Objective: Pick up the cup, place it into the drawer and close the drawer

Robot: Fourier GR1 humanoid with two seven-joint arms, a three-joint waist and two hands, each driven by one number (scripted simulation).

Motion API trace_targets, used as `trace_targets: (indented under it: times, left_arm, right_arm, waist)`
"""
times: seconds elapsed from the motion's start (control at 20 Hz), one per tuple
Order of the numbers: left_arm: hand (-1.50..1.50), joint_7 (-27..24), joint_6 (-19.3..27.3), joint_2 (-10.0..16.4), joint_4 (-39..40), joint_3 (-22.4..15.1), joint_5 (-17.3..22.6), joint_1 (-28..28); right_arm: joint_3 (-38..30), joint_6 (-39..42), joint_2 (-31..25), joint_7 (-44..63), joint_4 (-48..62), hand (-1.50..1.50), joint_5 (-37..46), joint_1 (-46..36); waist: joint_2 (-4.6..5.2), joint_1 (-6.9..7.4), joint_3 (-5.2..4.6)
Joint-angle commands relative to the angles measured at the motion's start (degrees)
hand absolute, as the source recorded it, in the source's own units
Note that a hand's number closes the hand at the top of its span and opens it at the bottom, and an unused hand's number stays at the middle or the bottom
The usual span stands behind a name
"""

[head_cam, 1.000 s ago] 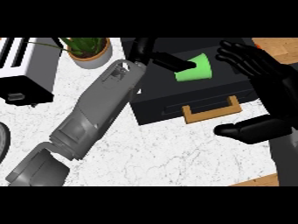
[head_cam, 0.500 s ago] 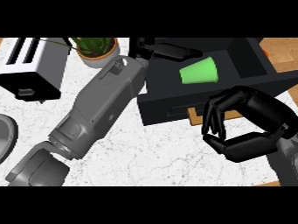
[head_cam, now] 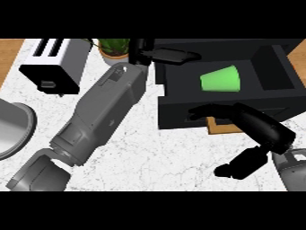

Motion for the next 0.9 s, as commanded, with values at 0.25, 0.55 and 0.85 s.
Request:
trace_targets:
  times: [0.25,0.55,0.85]
  left_arm:
    - [-1.50,-0.8,-3.1,0.0,-6.0,0.6,1.1,4.8]
    - [-1.50,-1.8,-7.6,3.9,-11.2,0.3,1.1,14.2]
    - [-1.50,0.4,-7.8,6.3,-14.4,0.6,1.3,15.3]
  right_arm:
    - [6.3,-7.3,2.8,-10.3,26.8,-1.50,17.5,-4.6]
    - [5.2,-14.5,5.3,-18.4,47.3,1.50,23.1,-11.6]
    - [-2.9,-18.7,5.1,-27.4,61.4,1.50,20.7,-23.7]
  waist:
    - [-0.60,6.10,0.02]
    - [-0.51,8.50,0.08]
    - [0.27,10.30,0.22]
